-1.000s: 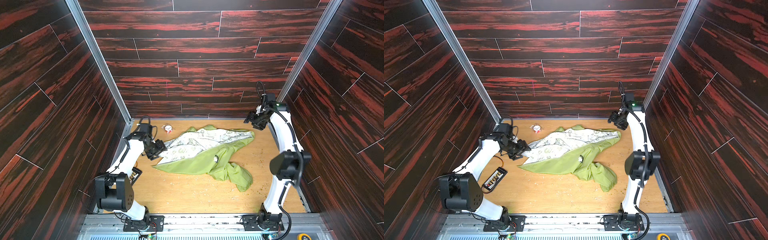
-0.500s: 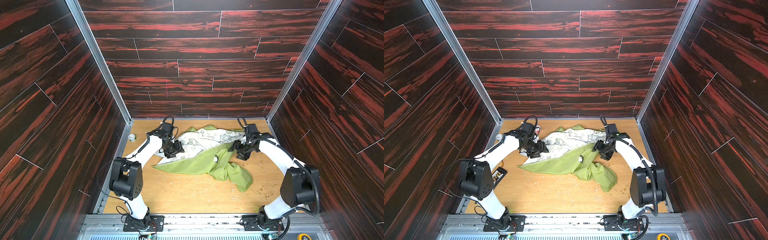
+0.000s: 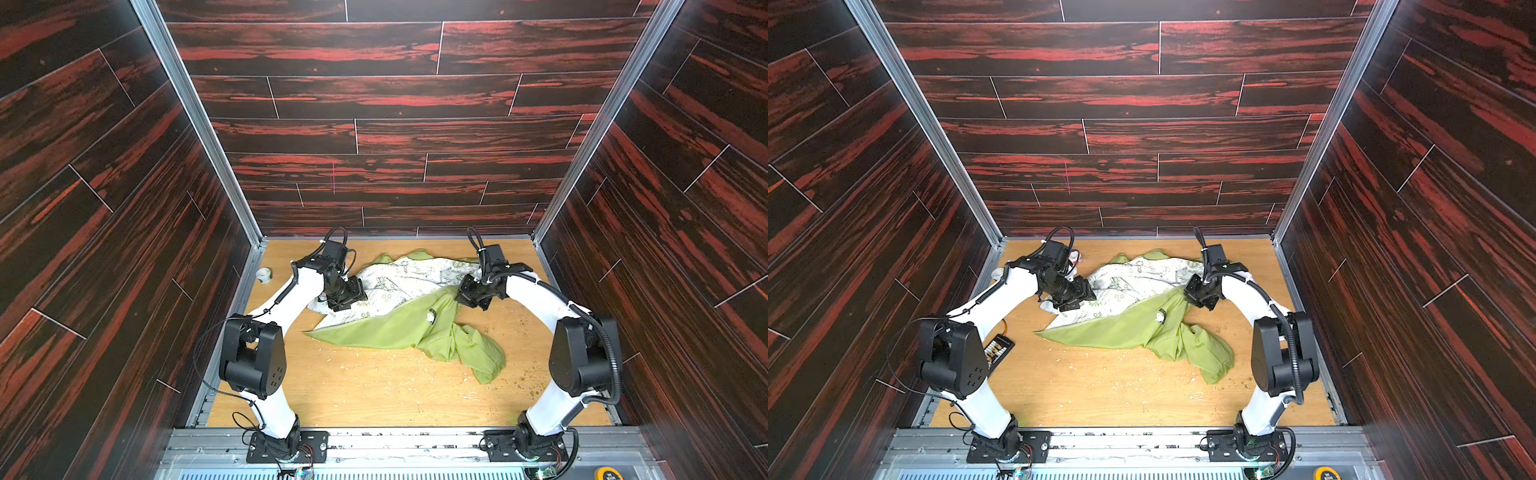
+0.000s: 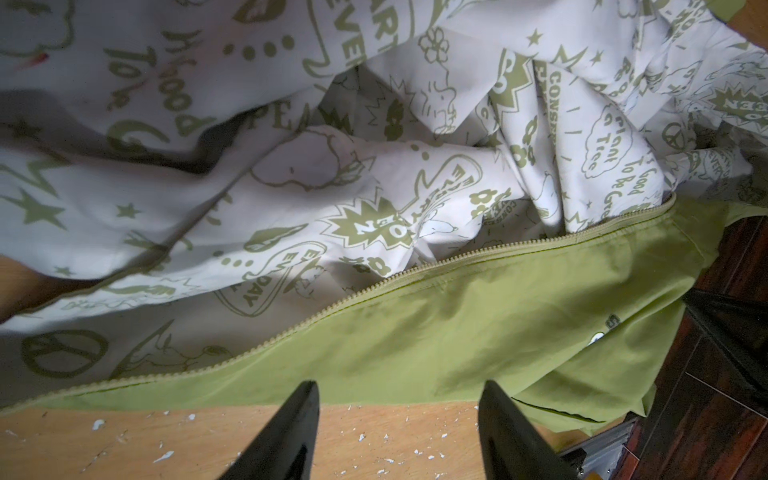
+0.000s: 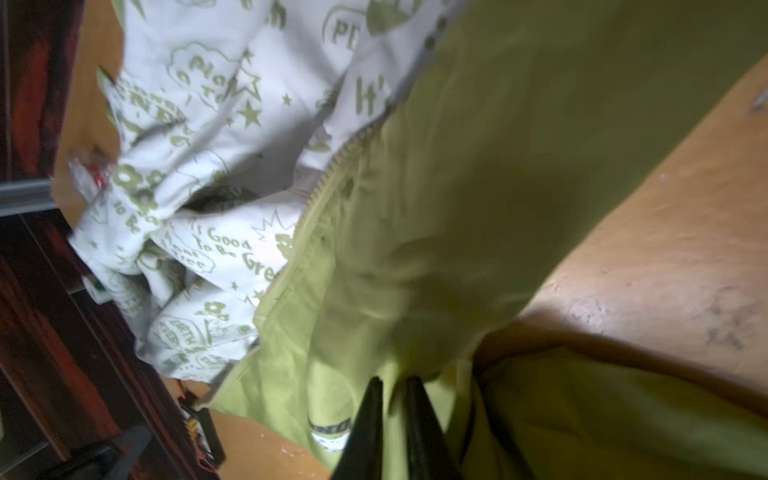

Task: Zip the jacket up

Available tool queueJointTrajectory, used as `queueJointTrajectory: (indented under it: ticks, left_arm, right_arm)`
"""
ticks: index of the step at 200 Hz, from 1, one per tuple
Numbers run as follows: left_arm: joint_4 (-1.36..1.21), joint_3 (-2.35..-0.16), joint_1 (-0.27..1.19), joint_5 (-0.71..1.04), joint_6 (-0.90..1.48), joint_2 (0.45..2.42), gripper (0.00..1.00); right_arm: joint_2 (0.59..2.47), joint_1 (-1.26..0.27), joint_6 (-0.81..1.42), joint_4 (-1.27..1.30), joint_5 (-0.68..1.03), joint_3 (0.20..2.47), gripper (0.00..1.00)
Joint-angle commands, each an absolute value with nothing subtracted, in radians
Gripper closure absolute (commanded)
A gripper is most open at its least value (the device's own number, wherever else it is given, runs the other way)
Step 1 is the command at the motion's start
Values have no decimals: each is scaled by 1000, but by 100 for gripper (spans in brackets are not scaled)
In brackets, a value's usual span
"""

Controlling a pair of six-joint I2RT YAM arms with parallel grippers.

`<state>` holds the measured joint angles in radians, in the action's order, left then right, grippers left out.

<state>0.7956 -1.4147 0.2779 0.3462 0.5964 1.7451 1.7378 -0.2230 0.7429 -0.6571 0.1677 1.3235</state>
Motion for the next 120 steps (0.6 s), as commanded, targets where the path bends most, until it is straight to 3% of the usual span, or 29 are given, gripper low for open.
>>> queueJointTrajectory:
  ticks: [1,67,120]
  left_arm:
    - [823,-1395,276,319,575,1688,37]
    - [824,-1406,272,327,572,1702,36]
    - [831,-1420,273,362,559,1740,36]
  right_arm:
    - [1757,-185,700,-731,119,1368,100]
    - [1692,-2,581,-808,92,1369,100]
    - [1801,92,494,-911,77,1591,100]
